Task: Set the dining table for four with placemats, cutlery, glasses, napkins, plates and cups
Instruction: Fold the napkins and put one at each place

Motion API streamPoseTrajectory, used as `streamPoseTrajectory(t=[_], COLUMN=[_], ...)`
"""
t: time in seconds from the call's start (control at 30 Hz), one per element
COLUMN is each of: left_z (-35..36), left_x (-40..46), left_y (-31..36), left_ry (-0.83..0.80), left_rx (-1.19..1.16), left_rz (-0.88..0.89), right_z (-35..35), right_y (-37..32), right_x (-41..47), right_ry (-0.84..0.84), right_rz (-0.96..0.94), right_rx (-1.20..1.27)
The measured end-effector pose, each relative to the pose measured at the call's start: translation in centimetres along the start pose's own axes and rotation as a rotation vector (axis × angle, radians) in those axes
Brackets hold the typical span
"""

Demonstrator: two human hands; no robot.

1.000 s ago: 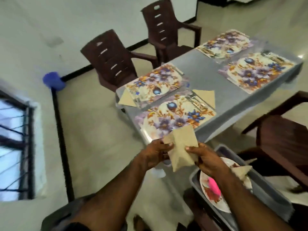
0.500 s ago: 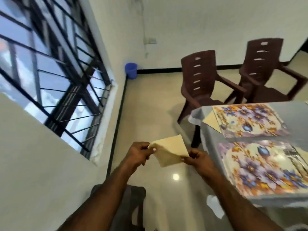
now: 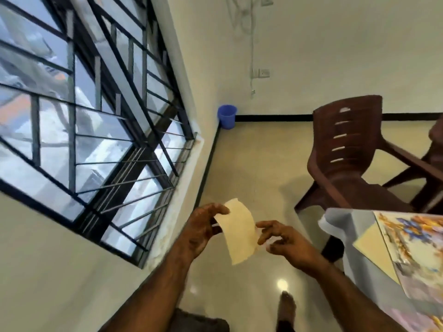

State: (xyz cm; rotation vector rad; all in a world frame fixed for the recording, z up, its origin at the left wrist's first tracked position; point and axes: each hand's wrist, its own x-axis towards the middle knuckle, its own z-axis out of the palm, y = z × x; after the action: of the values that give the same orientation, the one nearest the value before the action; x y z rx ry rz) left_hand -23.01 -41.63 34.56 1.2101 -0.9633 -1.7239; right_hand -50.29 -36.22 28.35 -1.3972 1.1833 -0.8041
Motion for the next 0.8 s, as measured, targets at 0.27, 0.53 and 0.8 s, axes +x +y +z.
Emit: streamPoseTrajectory(t=[0.27, 0.53, 0.8], left_z=[5.5, 5.2, 3.9], left_x=[16.4, 33.2, 54.2], left_y=[6.4, 12.8, 20.5], left_ry=[0.010, -0.014, -0.113], left_rx=[0.130, 0.028, 0.071], left_rz=[0.024, 0.026, 0.009], right_z=[-10.8, -19.2, -25.4], right_y=[-3.1, -5.6, -6.9], right_x=[16.8, 32.2, 50.4], right_ry=[-0.046, 0.012, 0.167], right_rz=[0.160, 0.197, 0.097], right_rx=[0.243, 0.374, 0.552])
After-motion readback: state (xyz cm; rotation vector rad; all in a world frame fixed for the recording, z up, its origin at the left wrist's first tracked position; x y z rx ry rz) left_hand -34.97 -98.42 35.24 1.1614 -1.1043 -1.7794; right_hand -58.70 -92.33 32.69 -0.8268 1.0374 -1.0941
